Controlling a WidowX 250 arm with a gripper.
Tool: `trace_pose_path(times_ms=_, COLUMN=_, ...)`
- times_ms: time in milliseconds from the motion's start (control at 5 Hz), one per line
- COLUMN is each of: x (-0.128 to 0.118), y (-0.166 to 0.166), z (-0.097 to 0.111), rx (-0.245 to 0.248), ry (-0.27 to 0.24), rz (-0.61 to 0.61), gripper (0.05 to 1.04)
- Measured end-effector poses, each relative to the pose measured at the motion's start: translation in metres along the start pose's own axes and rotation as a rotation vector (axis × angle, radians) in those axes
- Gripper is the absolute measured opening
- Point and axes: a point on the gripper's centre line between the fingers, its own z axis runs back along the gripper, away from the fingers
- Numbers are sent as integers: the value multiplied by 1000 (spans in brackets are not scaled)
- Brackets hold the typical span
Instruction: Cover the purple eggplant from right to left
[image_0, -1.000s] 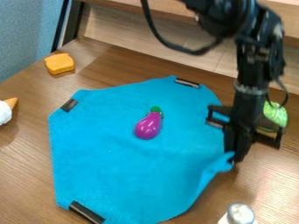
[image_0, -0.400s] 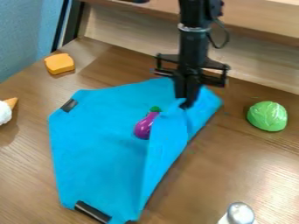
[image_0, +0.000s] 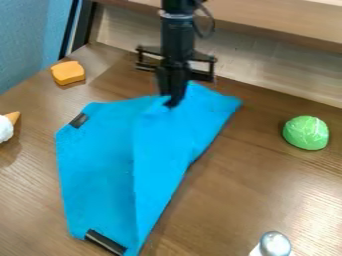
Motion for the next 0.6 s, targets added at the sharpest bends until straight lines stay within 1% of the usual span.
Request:
trace_pose_path(times_ms=200, x=2, y=26, z=-5, rx=16, ry=4, rz=7, gripper=68)
trace_pose_path(times_ms=400, x=4, y=57, z=-8, rx=32, ry=-7, rz=-1, gripper=69)
trace_pose_path(times_ms=600, x=9, y=75, z=-12, rx=41, ry=-35, rz=-59, gripper=89)
